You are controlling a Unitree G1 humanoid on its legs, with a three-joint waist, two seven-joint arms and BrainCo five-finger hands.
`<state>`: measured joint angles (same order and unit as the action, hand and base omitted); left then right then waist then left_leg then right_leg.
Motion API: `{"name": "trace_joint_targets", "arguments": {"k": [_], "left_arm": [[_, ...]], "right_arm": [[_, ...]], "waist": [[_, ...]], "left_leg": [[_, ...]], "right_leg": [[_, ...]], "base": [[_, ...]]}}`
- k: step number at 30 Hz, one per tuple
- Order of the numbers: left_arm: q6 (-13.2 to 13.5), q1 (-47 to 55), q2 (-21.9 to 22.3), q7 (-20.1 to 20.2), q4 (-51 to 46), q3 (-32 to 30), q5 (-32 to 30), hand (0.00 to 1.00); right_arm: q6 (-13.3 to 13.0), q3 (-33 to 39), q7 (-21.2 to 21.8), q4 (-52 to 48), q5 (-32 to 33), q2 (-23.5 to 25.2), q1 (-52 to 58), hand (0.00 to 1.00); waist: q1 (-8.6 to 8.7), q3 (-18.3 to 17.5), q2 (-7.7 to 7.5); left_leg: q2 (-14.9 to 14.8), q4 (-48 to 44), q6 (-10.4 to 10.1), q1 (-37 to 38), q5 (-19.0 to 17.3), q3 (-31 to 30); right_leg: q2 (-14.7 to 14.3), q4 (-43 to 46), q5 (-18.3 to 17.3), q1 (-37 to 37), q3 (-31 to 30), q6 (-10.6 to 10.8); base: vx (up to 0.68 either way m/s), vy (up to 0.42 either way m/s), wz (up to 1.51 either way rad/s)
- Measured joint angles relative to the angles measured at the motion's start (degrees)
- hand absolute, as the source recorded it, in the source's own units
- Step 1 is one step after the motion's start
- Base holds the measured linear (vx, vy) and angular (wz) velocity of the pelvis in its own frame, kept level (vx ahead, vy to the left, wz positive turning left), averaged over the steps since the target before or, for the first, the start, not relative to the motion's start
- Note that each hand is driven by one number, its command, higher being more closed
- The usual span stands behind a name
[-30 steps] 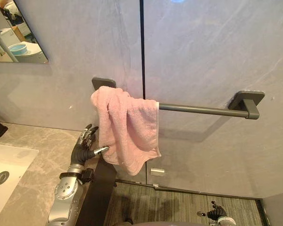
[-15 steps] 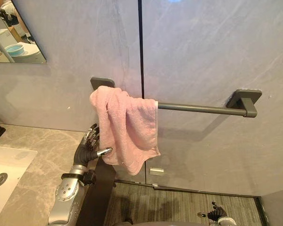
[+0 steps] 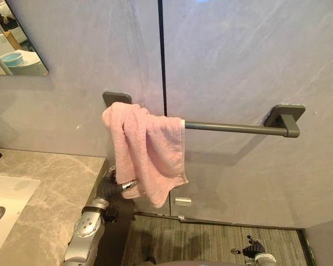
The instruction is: Organize washtable
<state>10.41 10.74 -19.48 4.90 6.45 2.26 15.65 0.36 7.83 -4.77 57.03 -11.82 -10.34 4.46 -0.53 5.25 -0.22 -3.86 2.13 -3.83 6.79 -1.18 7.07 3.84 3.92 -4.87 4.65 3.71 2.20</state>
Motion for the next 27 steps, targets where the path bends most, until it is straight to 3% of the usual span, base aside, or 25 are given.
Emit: {"name": "trace_joint_targets", "arguments": {"k": [8, 21, 23, 27], "left_arm": [[-0.08, -0.55, 0.06, -0.09, 1.02, 0.07, -0.12, 1.00], [0.21, -0.68, 0.04, -0.16, 0.40, 1.95, -0.23, 1.00], [0.73, -0.66, -0.23, 0.06, -0.07, 3.97, 0.65, 1.00], [1.31, -0.68, -1.48, 0.49, -0.22, 6.24, 2.01, 1.00]], "right_arm": [[-0.05, -2.46, -0.08, -7.71, -0.76, -0.73, -0.27, 0.00], [-4.29, -12.57, 1.66, -42.08, -1.18, -4.66, 4.42, 0.00], [-6.17, -16.09, 4.24, -48.63, 2.66, -8.04, 5.70, 0.00], [-7.67, -18.67, 6.64, -51.97, 8.77, -9.96, 5.54, 0.00]], "waist": [[1.07, -0.05, -0.09], [1.92, -0.20, -0.37], [1.94, -0.20, -0.44], [2.39, -0.21, -0.45]], "left_leg": [[0.05, 0.28, 0.01, 0.00, 0.01, 0.68], [0.12, 0.91, 0.21, 0.05, -0.11, 1.25], [0.07, 0.87, 0.27, 0.05, -0.17, 1.74], [-0.08, 0.81, 0.34, 0.26, -0.24, 2.38]], "right_leg": [[-0.01, -0.16, 0.30, -0.54, -0.81, 0.19], [-0.07, -1.09, 0.97, -0.71, -2.44, 0.38], [-0.14, -1.02, 1.05, -0.95, -3.08, 0.51], [-0.33, -0.83, 1.09, -1.10, -3.82, 0.55]], "base": [[-0.01, -0.005, -0.06], [0.00, -0.003, -0.06], [-0.03, -0.006, -0.10], [-0.03, -0.010, -0.10]]}}
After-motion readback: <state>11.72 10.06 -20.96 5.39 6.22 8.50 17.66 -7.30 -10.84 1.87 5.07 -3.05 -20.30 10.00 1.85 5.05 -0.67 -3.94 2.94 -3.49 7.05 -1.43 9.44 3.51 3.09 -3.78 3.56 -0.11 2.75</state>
